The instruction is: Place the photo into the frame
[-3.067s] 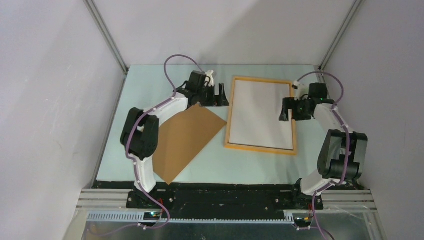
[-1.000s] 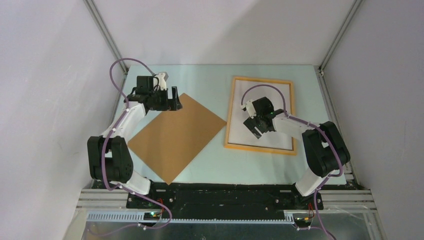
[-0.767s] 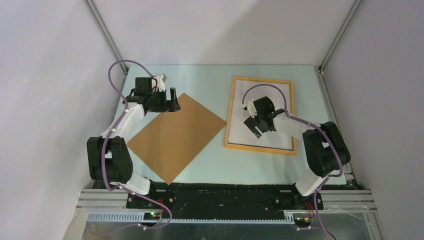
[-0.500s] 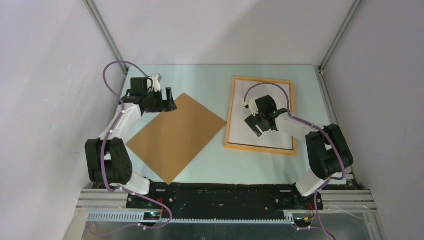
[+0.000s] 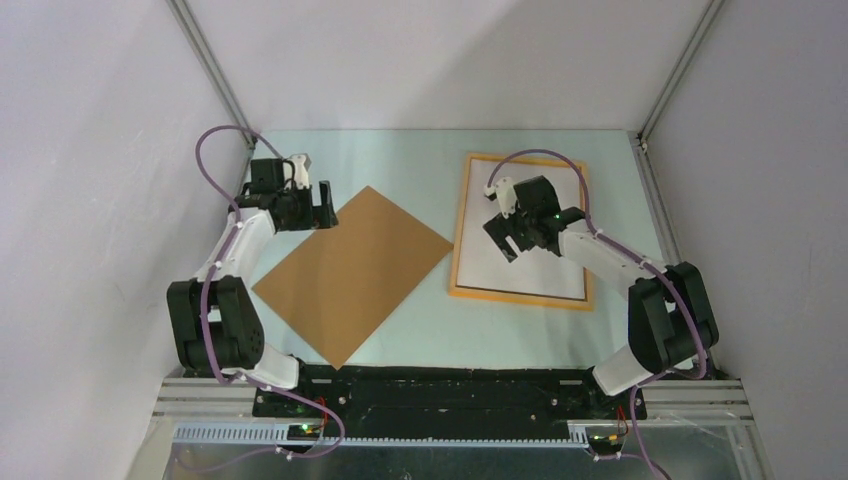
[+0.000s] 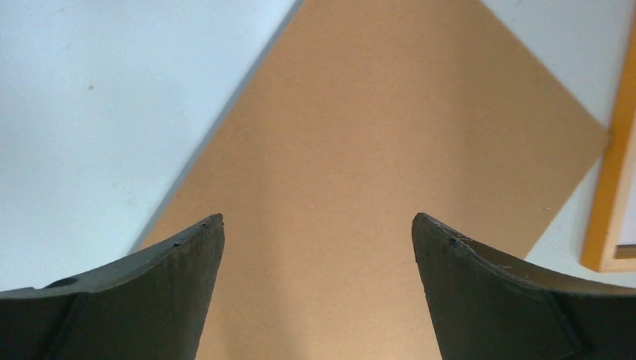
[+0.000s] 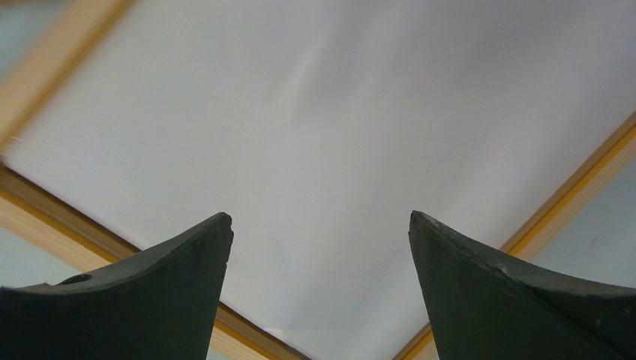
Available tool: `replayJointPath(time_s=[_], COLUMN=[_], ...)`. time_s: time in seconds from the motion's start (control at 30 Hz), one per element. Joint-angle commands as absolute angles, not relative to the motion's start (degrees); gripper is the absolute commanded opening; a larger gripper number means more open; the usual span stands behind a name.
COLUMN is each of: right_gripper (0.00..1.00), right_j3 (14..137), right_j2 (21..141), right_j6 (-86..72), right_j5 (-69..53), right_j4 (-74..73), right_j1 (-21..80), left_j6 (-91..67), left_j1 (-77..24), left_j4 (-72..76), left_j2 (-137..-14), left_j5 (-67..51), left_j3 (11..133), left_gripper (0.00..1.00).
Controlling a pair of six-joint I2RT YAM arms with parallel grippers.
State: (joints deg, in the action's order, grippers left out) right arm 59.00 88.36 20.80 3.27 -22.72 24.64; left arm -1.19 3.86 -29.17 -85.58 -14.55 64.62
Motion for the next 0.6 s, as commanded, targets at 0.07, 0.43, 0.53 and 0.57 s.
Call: replayJointPath(time_s=[0.07,0.43,0.53,0.57], right_gripper=[0.92,0.92,0.92,0.92], right_j3=[64.3,70.4,71.53,72.09], right_j2=[86.45,97.09,100.99,102.42], right_j6=[20.0,22.25,23.01,23.27], right_j5=[-4.32,-2.26,-0.45,-0.11], right_j4=[-20.78,-17.54,-16.87,-16.85], right_j1=[29.0,41.21,43.08,43.71], left_j6=[4.37,4.02,4.51,4.69], left_j1=[7.0,10.35,10.52,10.72], left_j4=[-34.3,-39.18,-39.31,-39.4], left_j2=[-88.98,-97.72,-98.87,-99.34], left_j5=[-10.39,-11.25,-10.38,-10.24], left_j3=[67.7,72.22,72.9,73.01], left_gripper=[1.0,1.0,1.0,1.0])
